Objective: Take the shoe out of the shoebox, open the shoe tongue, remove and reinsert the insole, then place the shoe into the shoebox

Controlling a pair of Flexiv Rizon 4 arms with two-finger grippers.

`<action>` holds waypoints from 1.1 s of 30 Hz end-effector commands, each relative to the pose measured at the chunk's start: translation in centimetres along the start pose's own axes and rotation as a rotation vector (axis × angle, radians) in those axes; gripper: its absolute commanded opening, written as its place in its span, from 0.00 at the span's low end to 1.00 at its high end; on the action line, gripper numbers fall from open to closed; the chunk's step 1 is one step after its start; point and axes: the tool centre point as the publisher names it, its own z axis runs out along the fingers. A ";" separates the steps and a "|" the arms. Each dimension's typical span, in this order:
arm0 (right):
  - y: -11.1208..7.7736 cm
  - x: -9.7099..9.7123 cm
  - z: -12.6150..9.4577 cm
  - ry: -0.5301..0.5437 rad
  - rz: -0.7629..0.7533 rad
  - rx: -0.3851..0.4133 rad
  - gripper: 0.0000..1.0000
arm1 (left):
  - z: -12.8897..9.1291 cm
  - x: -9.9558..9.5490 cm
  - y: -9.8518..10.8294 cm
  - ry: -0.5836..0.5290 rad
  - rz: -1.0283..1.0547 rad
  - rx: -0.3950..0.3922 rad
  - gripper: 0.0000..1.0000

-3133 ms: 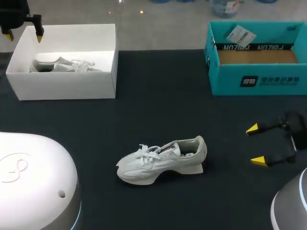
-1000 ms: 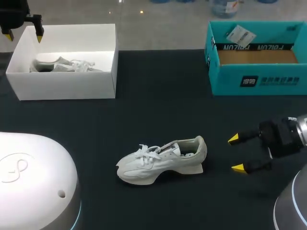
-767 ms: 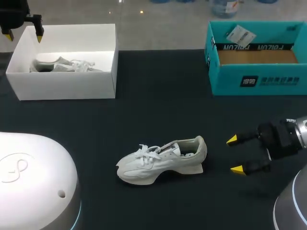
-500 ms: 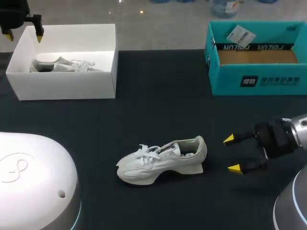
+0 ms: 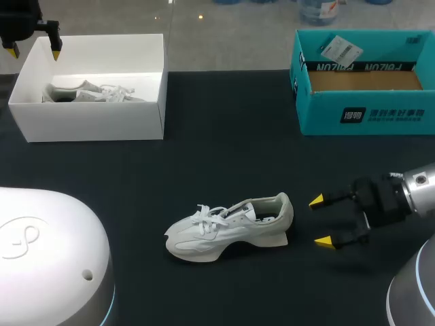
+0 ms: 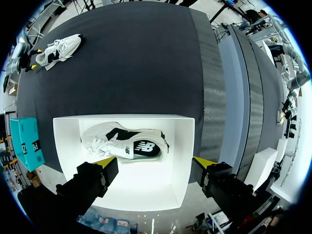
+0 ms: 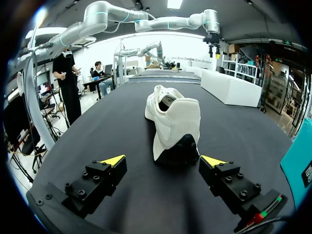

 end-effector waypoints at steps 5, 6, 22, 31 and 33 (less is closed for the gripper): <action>0.0 -0.7 2.1 0.007 0.001 -0.016 1.00 | 0.0 0.0 -0.1 0.002 0.001 -0.003 1.00; 0.1 -0.8 2.4 0.009 0.001 -0.019 1.00 | 0.0 0.0 -0.1 0.002 0.001 -0.003 1.00; 0.1 -1.4 2.9 0.002 -0.002 -0.029 1.00 | 0.0 0.0 -0.1 0.002 0.001 -0.003 1.00; 0.5 -3.0 4.0 0.028 -0.030 -0.036 1.00 | 0.0 0.0 -0.1 0.002 0.001 -0.003 1.00; 0.6 -3.3 4.3 0.036 -0.034 -0.038 1.00 | 0.0 0.0 -0.1 0.002 0.001 -0.003 1.00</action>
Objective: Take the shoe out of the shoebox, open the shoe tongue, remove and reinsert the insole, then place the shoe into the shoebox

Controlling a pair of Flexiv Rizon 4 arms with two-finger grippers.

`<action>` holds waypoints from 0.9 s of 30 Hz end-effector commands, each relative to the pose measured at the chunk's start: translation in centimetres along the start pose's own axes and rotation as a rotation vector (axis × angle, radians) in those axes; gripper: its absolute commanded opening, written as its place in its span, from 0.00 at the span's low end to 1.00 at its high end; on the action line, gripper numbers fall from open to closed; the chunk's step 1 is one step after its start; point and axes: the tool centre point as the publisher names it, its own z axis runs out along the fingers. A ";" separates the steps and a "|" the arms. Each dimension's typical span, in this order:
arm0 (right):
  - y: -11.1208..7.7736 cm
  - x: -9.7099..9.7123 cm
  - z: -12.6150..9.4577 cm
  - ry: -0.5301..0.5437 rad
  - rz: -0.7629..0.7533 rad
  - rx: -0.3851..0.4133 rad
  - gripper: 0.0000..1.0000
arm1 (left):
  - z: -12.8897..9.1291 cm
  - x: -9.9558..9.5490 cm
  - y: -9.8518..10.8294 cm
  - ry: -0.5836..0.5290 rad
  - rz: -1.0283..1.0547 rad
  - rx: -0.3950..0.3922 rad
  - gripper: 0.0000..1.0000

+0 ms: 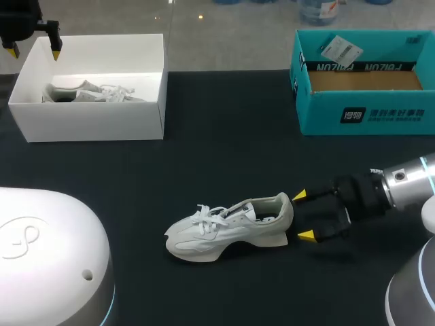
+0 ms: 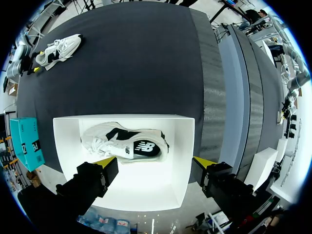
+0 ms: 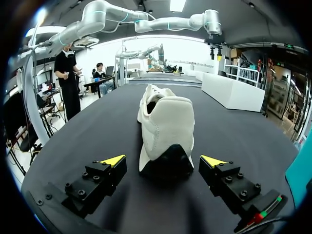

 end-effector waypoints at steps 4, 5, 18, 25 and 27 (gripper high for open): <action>-0.2 -1.5 1.4 0.032 -0.005 -0.007 1.00 | 0.0 0.0 -0.1 0.002 0.001 -0.003 1.00; -0.2 -1.6 1.5 0.035 -0.006 -0.007 1.00 | 0.0 0.0 -0.1 0.002 0.001 -0.003 1.00; -0.8 -1.3 2.8 0.076 0.004 -0.027 1.00 | 0.0 0.0 -0.1 0.002 0.001 -0.003 1.00; -0.9 -1.0 2.7 0.075 0.009 -0.032 1.00 | 0.0 0.0 -0.1 0.002 0.001 -0.003 1.00; -0.8 -0.9 2.8 0.076 0.009 -0.034 1.00 | 0.0 0.0 -0.1 0.002 0.001 -0.003 1.00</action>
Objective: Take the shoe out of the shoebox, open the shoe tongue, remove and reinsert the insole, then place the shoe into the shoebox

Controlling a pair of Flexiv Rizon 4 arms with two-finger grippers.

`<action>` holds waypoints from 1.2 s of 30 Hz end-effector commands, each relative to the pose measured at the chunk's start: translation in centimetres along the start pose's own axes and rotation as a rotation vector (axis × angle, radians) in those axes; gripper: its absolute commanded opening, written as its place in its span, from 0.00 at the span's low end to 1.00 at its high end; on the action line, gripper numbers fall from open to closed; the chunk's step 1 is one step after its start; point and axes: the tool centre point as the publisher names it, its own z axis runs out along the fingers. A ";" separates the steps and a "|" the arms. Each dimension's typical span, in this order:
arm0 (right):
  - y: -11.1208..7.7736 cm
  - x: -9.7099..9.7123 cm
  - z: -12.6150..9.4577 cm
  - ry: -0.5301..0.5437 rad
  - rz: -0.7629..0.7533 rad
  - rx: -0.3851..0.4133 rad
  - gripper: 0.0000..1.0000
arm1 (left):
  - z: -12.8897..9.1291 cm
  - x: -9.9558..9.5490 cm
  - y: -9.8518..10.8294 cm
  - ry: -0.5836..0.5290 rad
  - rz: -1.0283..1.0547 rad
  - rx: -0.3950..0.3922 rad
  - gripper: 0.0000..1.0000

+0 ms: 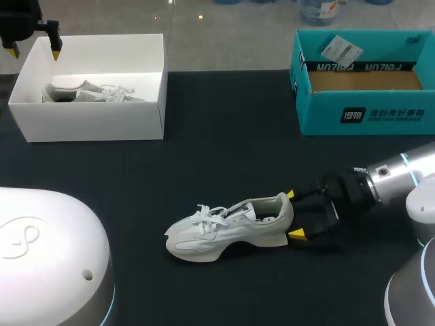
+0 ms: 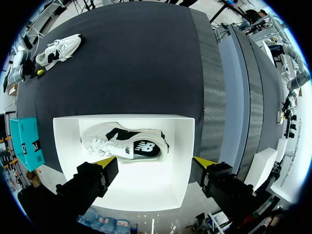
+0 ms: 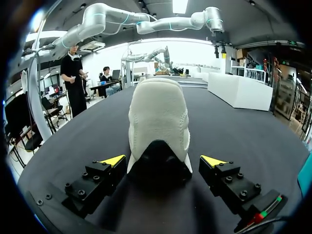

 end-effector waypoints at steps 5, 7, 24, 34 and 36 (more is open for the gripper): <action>0.1 0.3 0.7 0.009 0.001 -0.007 1.00 | 0.0 0.0 -0.1 0.002 0.001 -0.003 1.00; 0.1 0.2 0.9 0.013 0.000 -0.010 1.00 | 0.0 0.0 -0.1 0.002 0.001 -0.003 1.00; 0.4 -0.7 2.2 0.047 -0.019 -0.023 0.17 | 0.0 0.0 -0.1 0.002 0.001 -0.003 1.00; 0.4 0.6 2.2 0.028 0.000 -0.032 0.00 | 0.0 0.0 -0.1 0.002 0.001 -0.003 1.00; 0.5 0.9 2.1 0.019 0.004 -0.033 0.00 | 0.0 0.0 -0.1 0.002 0.001 -0.003 1.00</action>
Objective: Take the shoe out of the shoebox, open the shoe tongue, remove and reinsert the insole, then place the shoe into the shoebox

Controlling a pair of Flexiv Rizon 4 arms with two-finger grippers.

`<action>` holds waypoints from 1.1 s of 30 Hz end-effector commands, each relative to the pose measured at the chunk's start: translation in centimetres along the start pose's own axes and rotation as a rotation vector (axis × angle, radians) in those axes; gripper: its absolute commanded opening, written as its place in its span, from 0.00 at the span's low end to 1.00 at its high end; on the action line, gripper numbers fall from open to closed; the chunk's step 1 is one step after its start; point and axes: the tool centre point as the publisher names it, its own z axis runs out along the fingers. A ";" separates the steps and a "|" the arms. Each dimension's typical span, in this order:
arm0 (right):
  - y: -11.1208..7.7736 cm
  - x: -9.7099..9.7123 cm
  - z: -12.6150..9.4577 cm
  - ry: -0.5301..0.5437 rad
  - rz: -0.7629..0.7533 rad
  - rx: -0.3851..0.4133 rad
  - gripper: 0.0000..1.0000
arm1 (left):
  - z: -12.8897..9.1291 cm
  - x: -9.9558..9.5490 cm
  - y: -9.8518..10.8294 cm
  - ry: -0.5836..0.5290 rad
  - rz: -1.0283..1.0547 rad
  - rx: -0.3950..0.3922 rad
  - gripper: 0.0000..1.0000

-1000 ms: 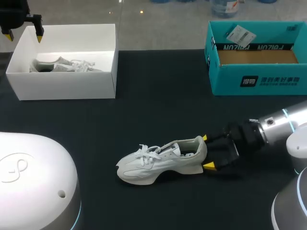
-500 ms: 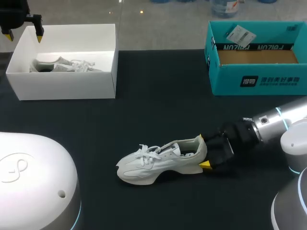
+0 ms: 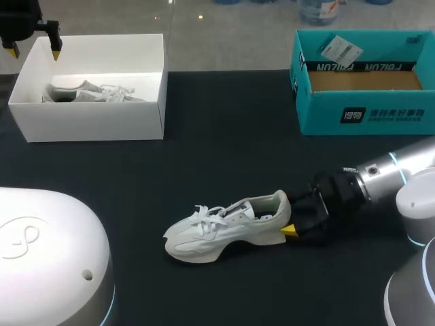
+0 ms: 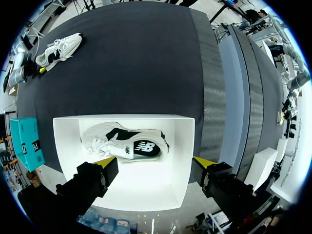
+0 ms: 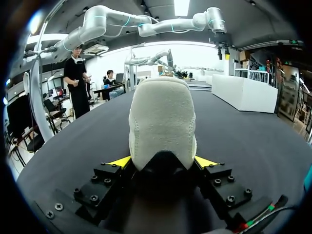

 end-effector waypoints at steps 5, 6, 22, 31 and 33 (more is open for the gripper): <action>0.2 1.9 0.0 -0.044 0.011 0.003 0.00 | 0.0 0.0 -0.1 0.002 0.001 -0.003 1.00; 0.2 2.1 0.0 -0.051 0.013 0.003 0.00 | 0.0 0.0 -0.1 0.002 0.001 -0.003 1.00; 0.5 3.4 0.0 -0.107 0.037 -0.011 0.00 | 0.0 0.0 -0.1 0.002 0.001 -0.003 1.00; 0.5 3.9 0.2 -0.121 0.053 -0.010 0.00 | 0.0 0.0 -0.1 0.002 0.001 -0.003 1.00; 0.6 3.9 0.2 -0.124 0.055 -0.010 0.00 | 0.0 0.0 -0.1 0.002 0.001 -0.003 1.00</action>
